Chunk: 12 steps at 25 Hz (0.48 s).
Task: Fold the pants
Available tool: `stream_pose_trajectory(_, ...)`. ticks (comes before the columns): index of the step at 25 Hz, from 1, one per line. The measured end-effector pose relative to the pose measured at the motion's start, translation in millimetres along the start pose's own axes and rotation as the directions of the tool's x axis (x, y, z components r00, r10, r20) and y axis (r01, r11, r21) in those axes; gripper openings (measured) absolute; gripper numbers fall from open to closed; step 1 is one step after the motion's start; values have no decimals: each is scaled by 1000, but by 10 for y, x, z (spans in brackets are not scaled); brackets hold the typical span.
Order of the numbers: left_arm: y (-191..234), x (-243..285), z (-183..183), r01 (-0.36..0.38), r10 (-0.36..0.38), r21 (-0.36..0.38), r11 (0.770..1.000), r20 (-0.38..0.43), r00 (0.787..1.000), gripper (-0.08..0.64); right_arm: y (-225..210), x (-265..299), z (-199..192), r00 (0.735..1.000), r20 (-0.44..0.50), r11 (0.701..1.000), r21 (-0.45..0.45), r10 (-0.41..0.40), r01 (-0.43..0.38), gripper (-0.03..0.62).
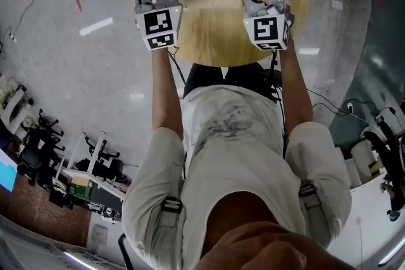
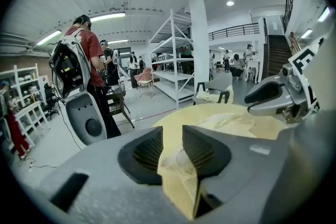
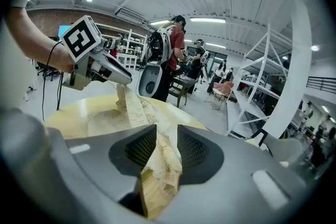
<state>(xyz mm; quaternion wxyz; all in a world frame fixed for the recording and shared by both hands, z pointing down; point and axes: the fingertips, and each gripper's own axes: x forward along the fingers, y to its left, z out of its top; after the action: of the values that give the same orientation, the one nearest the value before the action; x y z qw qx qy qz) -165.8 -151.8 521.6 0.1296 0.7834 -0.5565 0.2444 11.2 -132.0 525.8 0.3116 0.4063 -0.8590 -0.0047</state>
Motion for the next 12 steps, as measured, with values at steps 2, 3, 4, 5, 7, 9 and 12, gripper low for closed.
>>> stream_pose_trajectory(2,9,-70,55,-25,25,6,1000,21,999,91,10,-29,23,1000,7,1000,6,-2,2,130)
stream_pose_trajectory(3,6,-109,75,-37,37,9,999,30,999,66,12,-48,33,1000,11,1000,8,-4,4,127)
stream_pose_trajectory(4,-6,-149,93,-47,47,10,999,38,998,48,12,-70,41,1000,15,1000,11,-6,6,123)
stream_pose_trajectory(5,-24,-187,113,-53,53,11,999,47,997,30,9,-93,50,1000,20,1000,14,-9,8,118)
stream_pose_trajectory(7,-45,-250,155,-56,55,7,998,63,996,1,11,-119,90,1000,29,1000,20,-11,11,106)
stream_pose_trajectory(9,-44,-294,189,-51,51,1,999,75,996,2,32,-116,143,999,36,1000,23,-10,10,92)
stream_pose_trajectory(12,-95,-355,208,-41,42,-5,999,89,995,2,81,-150,175,999,43,1000,22,-9,8,70)
